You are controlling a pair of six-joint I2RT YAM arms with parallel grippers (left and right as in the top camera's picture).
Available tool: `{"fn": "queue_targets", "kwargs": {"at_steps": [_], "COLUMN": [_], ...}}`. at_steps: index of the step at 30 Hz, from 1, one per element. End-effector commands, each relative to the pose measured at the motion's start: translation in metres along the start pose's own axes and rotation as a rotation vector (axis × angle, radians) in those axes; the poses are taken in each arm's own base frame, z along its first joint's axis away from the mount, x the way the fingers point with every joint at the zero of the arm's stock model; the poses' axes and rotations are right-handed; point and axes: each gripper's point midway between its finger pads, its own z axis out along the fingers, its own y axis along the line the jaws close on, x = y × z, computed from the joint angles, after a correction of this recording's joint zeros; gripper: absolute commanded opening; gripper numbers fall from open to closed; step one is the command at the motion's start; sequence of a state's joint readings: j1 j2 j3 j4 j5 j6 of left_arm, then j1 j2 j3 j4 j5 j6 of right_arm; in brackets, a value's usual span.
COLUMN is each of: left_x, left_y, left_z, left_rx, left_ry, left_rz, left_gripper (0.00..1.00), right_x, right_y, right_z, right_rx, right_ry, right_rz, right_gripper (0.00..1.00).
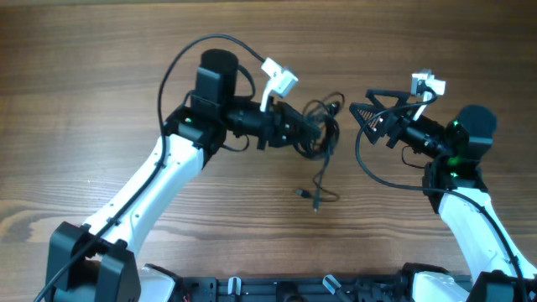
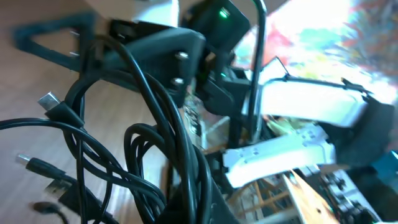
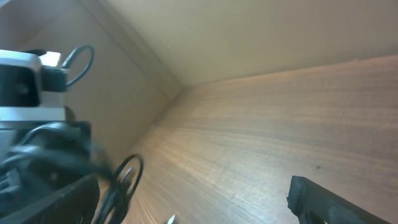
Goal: Untangle cables
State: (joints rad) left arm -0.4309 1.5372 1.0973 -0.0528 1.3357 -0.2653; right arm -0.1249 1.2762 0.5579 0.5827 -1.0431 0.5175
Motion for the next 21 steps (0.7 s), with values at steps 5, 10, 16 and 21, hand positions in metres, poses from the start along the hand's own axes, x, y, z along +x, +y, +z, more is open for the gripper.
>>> {"fn": "queue_targets", "kwargs": {"at_steps": [5,10,16,21], "left_x": [0.008,0.007,0.006,0.008], "left_y": [-0.011,-0.01,-0.01,-0.015], "left_z": [0.011,0.011,0.011,0.013], "left_rx": [0.049,0.041,0.042,0.063], "left_ry": [0.034,0.03,0.028,0.039], "left_rz": [0.032,0.036,0.046,0.034], "left_gripper": [0.04,0.04,0.04,0.04], "right_x": [0.017,0.021,0.033,0.023], "right_y": [0.039,0.045,0.061,0.038], "right_z": [0.016,0.017,0.029,0.041], "right_rx": [-0.155,-0.186,-0.226,-0.062], "right_ry": [0.083,0.102,0.136,0.058], "right_rz": [-0.071,-0.071,-0.07,-0.065], "right_gripper": [0.99,0.98,0.98,0.97]}}
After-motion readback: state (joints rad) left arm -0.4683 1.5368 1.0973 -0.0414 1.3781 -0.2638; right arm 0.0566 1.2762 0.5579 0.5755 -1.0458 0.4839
